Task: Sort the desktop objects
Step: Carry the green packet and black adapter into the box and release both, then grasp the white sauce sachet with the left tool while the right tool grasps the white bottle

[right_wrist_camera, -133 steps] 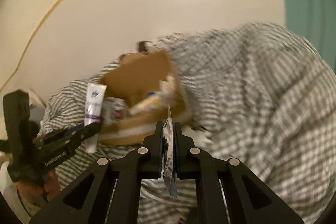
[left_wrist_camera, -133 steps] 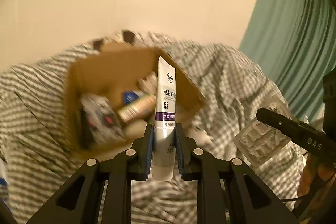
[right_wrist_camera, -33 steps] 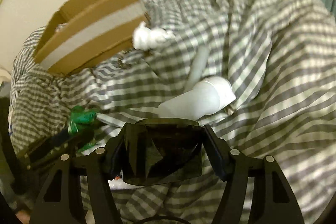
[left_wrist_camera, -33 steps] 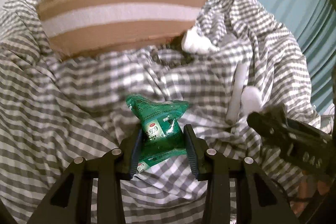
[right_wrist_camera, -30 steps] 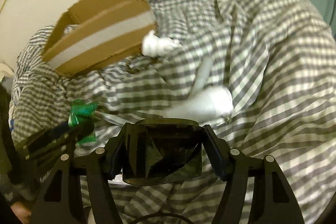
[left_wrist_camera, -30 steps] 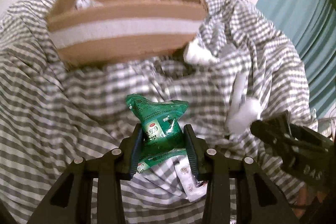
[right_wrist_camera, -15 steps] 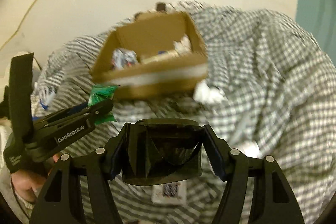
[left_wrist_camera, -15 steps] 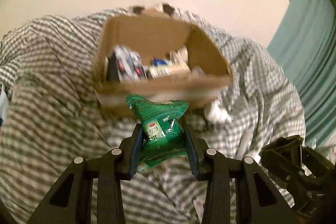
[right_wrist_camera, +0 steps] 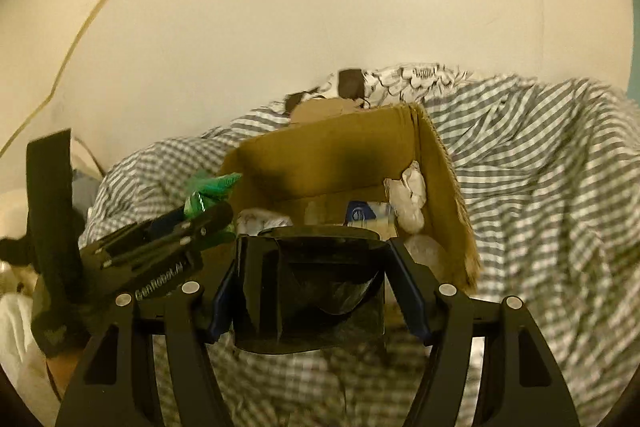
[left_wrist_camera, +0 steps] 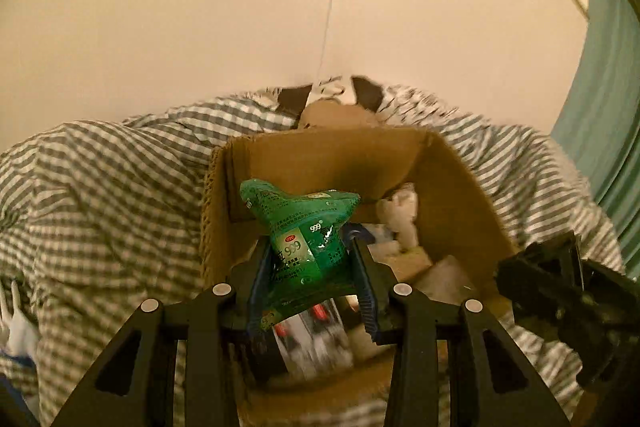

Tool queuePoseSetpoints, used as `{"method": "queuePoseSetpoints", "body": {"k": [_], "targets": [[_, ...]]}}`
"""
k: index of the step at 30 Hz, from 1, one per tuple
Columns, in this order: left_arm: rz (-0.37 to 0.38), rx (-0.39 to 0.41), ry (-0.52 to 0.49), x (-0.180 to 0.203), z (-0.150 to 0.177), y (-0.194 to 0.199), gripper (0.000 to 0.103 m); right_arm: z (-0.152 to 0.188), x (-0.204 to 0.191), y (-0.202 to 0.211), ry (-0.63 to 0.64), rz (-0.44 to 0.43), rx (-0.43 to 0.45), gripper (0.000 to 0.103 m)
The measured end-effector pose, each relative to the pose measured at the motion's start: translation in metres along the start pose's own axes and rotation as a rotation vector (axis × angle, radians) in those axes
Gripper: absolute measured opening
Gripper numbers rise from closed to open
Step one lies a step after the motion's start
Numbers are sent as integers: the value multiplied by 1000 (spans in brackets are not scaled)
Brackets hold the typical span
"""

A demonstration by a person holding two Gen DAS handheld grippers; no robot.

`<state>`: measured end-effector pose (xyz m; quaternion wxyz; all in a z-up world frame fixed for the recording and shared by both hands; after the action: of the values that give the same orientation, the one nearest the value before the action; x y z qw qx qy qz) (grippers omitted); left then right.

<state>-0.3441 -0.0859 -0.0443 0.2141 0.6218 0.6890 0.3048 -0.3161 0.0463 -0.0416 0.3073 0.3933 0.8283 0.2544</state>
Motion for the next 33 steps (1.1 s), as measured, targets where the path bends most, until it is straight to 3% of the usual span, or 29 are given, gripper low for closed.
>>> {"method": "queuePoseSetpoints", "body": {"k": [2,4,5,6,8,13,16,22,27,33], "targets": [[-8,-27,-6,-1,-1,-17,40,-7,10,-20,-11,27,-20,66],[-20,-50,-3,-5,2,-29,47,-11,16,-31,-28,60,-26,68],[-31,-65,2,-6,4,-31,56,-12,19,-31,-38,66,-19,72],[-50,-78,8,-8,8,-31,69,-13,22,-28,-46,69,-4,83],[-68,-78,25,-10,14,-24,83,-12,24,-12,-53,70,35,86],[-43,-49,59,-6,26,17,85,8,35,46,-35,117,57,86],[-37,-44,46,4,43,47,94,30,48,88,-37,171,44,86],[-25,-107,-32,41,106,82,95,82,76,154,-29,286,3,86],[-4,-204,-76,77,173,82,95,135,100,168,-30,348,-29,86],[70,-332,-146,114,235,75,95,185,123,146,-85,305,-109,86]]}}
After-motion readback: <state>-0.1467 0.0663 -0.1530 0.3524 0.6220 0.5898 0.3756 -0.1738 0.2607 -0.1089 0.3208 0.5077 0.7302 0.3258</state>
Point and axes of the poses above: each gripper's, at about its wrist camera, not at the fingertips, and y roughly against the way its jaws point, x to its right, z to its underside, the point moved 5 cm from there along -y, roughly the way its jaws point, and after that the axes turned 2 degrees about -z, right-handed, at the moved point
